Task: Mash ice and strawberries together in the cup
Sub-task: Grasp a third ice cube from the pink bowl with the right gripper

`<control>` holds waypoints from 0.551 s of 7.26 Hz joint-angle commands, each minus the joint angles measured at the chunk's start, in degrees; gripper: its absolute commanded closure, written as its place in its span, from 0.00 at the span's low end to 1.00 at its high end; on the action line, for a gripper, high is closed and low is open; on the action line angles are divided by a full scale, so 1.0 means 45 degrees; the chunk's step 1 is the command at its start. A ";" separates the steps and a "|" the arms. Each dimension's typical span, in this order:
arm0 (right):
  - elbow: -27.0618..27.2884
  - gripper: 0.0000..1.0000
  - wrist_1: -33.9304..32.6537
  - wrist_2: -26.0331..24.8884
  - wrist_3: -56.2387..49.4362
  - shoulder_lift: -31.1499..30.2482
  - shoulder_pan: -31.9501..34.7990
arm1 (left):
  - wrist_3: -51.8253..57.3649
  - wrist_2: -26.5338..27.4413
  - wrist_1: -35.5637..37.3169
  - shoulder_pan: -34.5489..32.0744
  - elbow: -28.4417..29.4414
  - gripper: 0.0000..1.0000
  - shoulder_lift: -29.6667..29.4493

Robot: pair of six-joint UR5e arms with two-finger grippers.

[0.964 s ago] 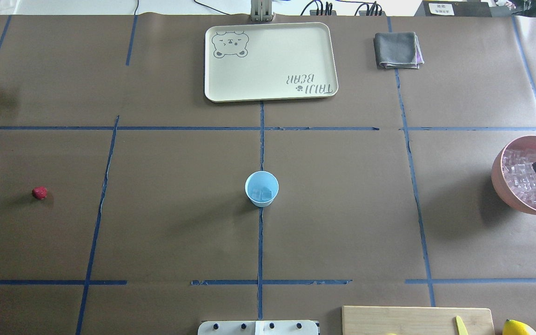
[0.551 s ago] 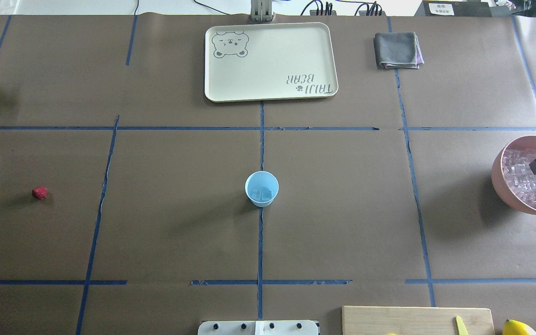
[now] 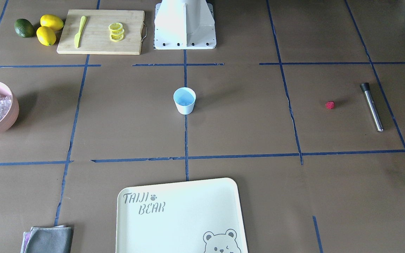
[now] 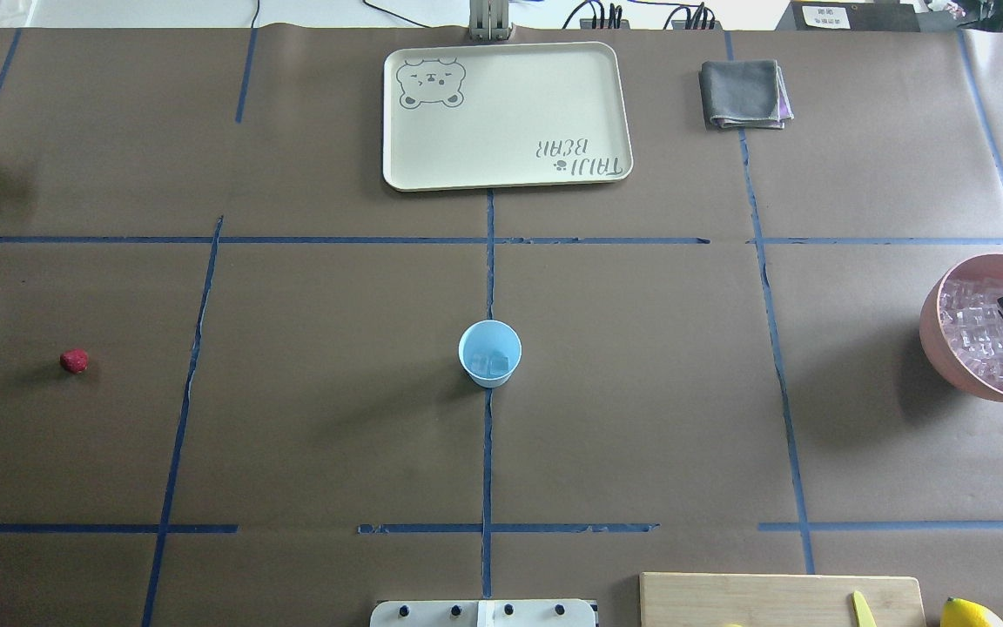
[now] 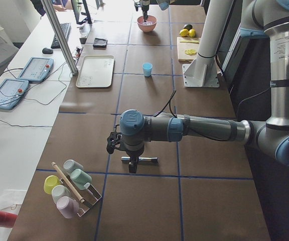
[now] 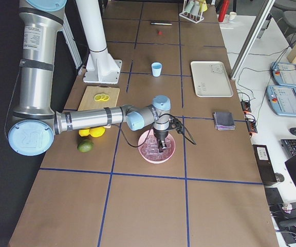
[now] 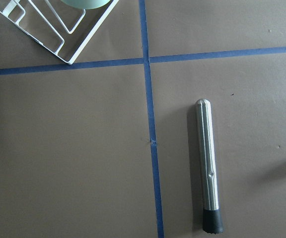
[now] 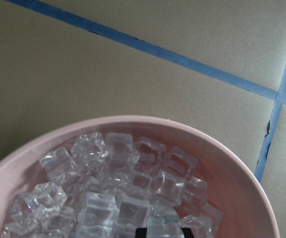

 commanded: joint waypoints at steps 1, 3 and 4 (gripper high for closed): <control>0.0837 0.97 -0.0209 0.0118 0.0000 0.0020 0.0019 | -0.0019 0.0000 0.0069 0.0000 -0.0159 0.00 0.0016; 0.1759 0.85 -0.0192 0.1299 -0.0001 0.0156 0.0020 | -0.0019 0.0000 0.0089 0.0000 -0.0160 0.00 0.0016; 0.1800 0.95 -0.0152 0.1813 0.0000 0.0640 0.0251 | 0.0000 0.0000 0.0089 0.0000 -0.0179 0.00 0.0016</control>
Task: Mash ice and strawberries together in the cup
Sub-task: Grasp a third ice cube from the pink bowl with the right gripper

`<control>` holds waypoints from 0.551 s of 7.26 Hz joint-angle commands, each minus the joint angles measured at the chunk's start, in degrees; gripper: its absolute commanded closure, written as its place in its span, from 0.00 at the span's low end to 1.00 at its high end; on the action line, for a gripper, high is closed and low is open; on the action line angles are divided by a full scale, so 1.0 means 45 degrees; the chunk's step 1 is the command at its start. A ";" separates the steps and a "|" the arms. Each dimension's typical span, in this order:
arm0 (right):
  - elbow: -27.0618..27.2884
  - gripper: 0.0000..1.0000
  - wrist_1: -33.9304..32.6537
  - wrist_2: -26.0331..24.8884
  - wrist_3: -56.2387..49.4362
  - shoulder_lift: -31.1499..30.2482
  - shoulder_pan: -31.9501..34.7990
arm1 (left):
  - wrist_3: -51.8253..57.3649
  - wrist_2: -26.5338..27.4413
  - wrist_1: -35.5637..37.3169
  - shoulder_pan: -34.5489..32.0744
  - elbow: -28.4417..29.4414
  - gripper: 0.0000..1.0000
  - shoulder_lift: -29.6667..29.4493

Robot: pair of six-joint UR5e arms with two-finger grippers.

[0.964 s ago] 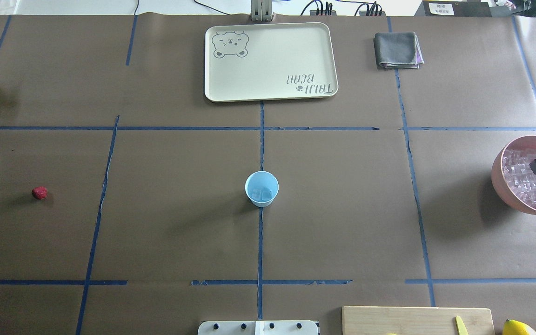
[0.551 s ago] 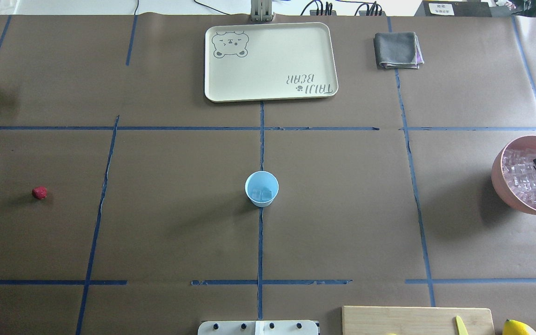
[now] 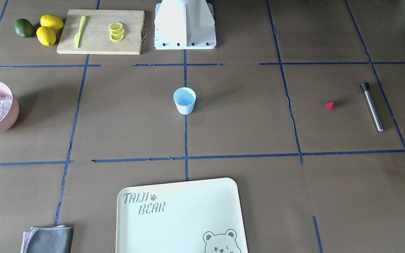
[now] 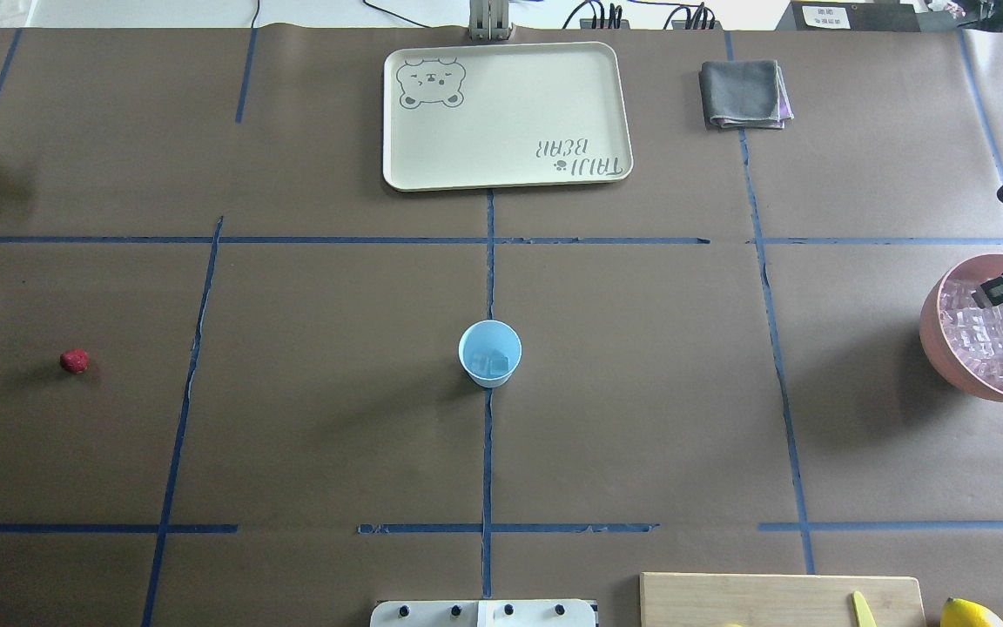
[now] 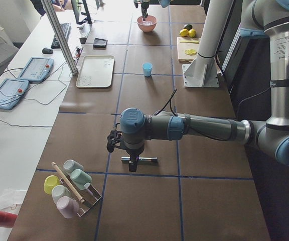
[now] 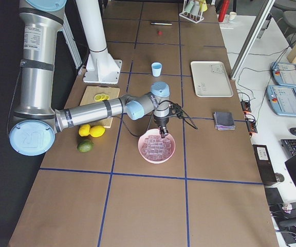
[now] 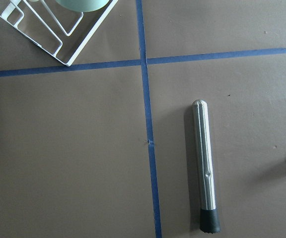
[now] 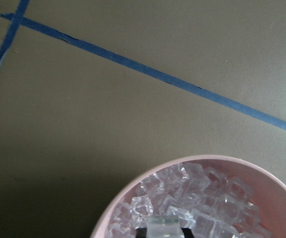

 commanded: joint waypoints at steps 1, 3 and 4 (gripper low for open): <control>0.0379 1.00 0.0003 0.0682 0.0082 0.0752 0.0168 | -0.0009 0.0000 -0.0015 0.0000 -0.0001 0.00 0.0001; 0.0518 1.00 -0.0579 0.0624 0.1174 0.2173 -0.0316 | -0.0009 0.0000 -0.0034 0.0000 -0.0020 0.00 0.0001; 0.0517 1.00 -0.2131 0.0623 0.1312 0.3516 -0.0669 | 0.0010 0.0000 -0.0054 0.0000 -0.0020 0.00 0.0001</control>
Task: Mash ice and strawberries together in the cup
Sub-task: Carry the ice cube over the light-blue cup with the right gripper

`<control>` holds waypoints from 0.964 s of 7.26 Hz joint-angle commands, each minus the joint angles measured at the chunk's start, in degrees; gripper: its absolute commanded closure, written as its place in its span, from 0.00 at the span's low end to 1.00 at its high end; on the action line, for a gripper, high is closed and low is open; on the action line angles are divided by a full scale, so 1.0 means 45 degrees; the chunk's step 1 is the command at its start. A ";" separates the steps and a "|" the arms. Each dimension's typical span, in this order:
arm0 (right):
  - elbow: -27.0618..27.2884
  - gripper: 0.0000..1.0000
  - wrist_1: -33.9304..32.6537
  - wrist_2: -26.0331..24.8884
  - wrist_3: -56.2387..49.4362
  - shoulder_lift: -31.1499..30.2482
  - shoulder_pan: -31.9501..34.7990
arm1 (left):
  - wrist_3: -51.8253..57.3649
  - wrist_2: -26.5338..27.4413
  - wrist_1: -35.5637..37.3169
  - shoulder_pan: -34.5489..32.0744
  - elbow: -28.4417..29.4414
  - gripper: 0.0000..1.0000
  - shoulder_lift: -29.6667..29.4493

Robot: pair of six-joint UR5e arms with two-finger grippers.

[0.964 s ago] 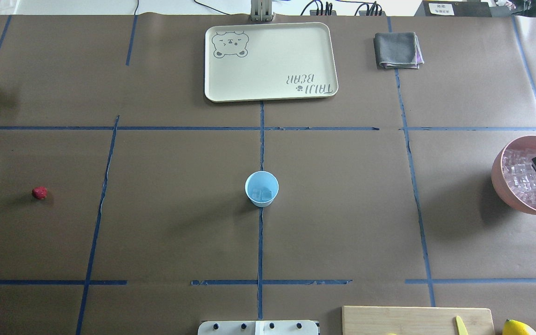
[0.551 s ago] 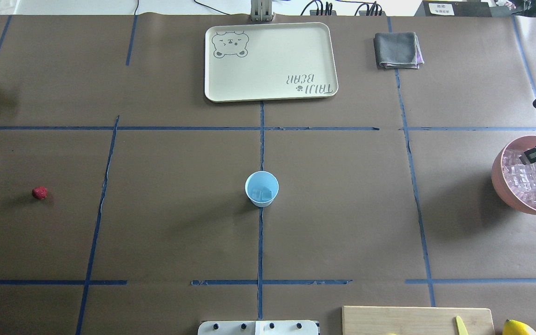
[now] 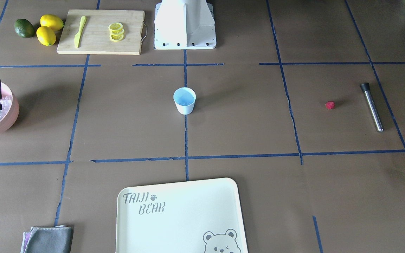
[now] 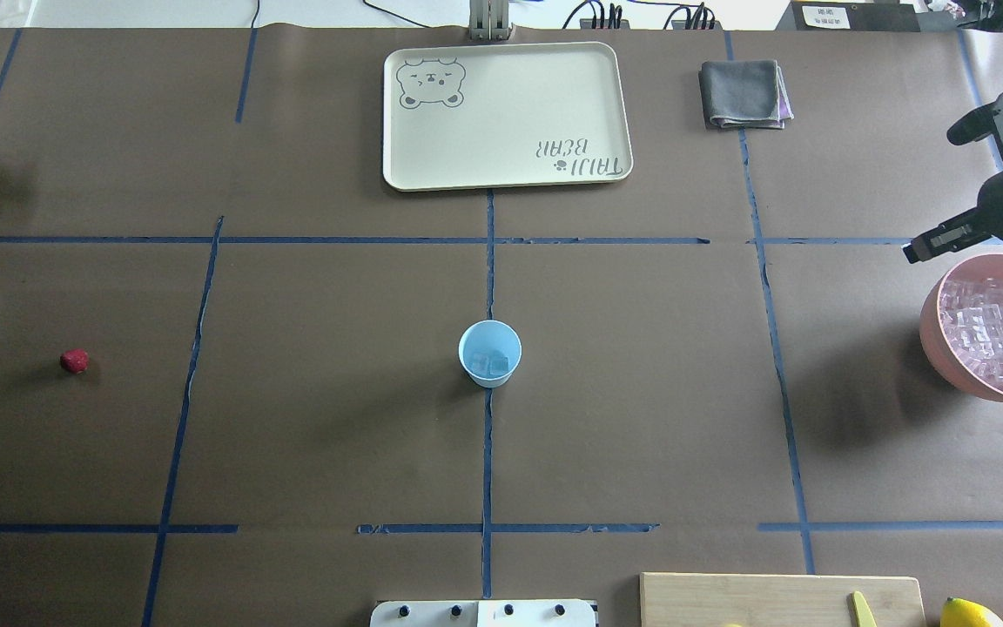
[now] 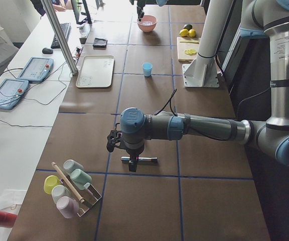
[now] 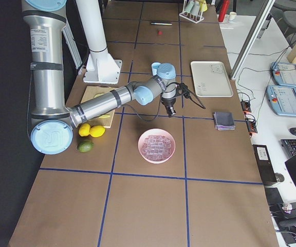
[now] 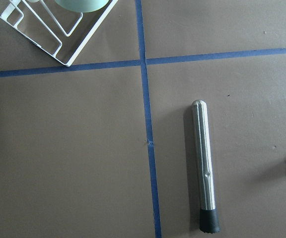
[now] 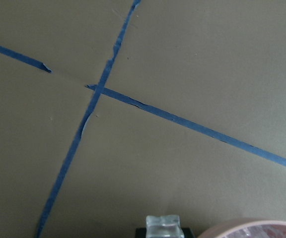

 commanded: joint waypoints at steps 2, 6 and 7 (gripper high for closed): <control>-0.0039 1.00 -0.4433 -0.1159 0.1973 0.4486 -0.1900 | 0.0015 0.0000 -0.0041 0.0000 -0.0007 0.00 -0.0019; -0.1698 1.00 -0.5244 -0.2143 0.6332 0.8379 -0.4871 | -0.0004 0.0000 -0.0022 0.0000 -0.0046 0.00 0.0000; -0.2434 1.00 -0.5284 -0.2494 0.7155 0.9411 -0.5439 | -0.0004 0.0000 -0.0022 0.0000 -0.0046 0.00 0.0000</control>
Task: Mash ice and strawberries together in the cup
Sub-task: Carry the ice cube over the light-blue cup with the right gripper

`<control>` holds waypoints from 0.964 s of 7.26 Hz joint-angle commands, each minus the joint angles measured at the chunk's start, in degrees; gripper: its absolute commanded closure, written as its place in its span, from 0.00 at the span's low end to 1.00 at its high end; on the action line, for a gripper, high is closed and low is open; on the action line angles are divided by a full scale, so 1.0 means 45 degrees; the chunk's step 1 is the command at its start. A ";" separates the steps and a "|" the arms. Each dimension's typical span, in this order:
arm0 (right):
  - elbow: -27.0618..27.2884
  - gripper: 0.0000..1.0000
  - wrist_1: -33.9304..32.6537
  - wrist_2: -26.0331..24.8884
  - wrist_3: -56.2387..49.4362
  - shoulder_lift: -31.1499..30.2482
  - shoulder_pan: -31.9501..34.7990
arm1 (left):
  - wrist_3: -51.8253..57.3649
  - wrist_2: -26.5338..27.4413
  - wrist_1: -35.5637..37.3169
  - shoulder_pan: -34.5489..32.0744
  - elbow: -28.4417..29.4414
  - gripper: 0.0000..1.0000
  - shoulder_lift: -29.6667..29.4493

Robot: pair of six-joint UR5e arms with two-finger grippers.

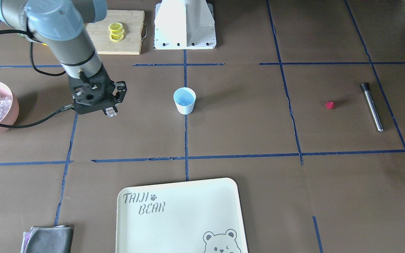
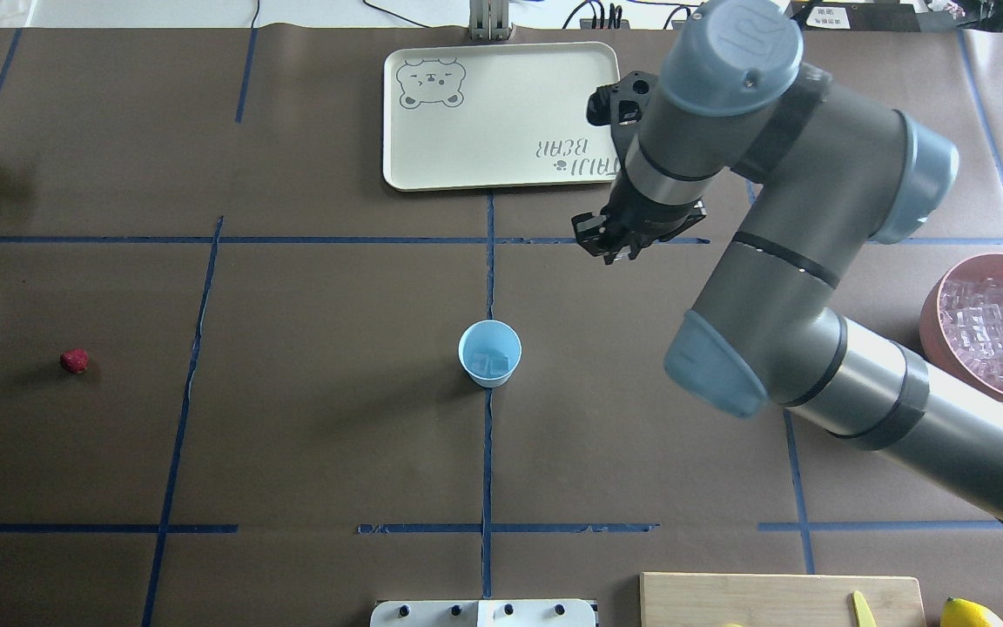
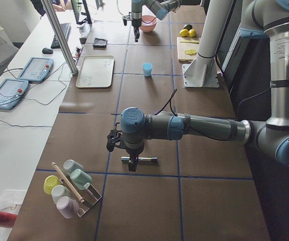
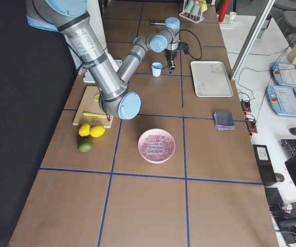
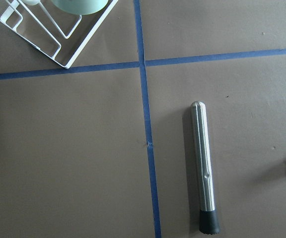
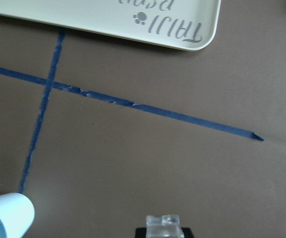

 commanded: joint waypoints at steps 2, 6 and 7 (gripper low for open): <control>-0.2827 1.00 -0.0061 -0.1773 0.2538 0.3100 -0.2018 | 0.0012 0.0000 0.0042 0.0000 -0.0010 0.00 0.0001; -0.3093 1.00 -0.0351 -0.2013 0.2679 0.2778 -0.2531 | 0.0012 0.0000 0.0101 0.0000 -0.0010 0.00 0.0001; -0.3073 1.00 -0.0354 -0.2013 0.2853 0.2641 -0.2569 | -0.0007 0.0000 0.0101 0.0000 -0.0010 0.00 0.0001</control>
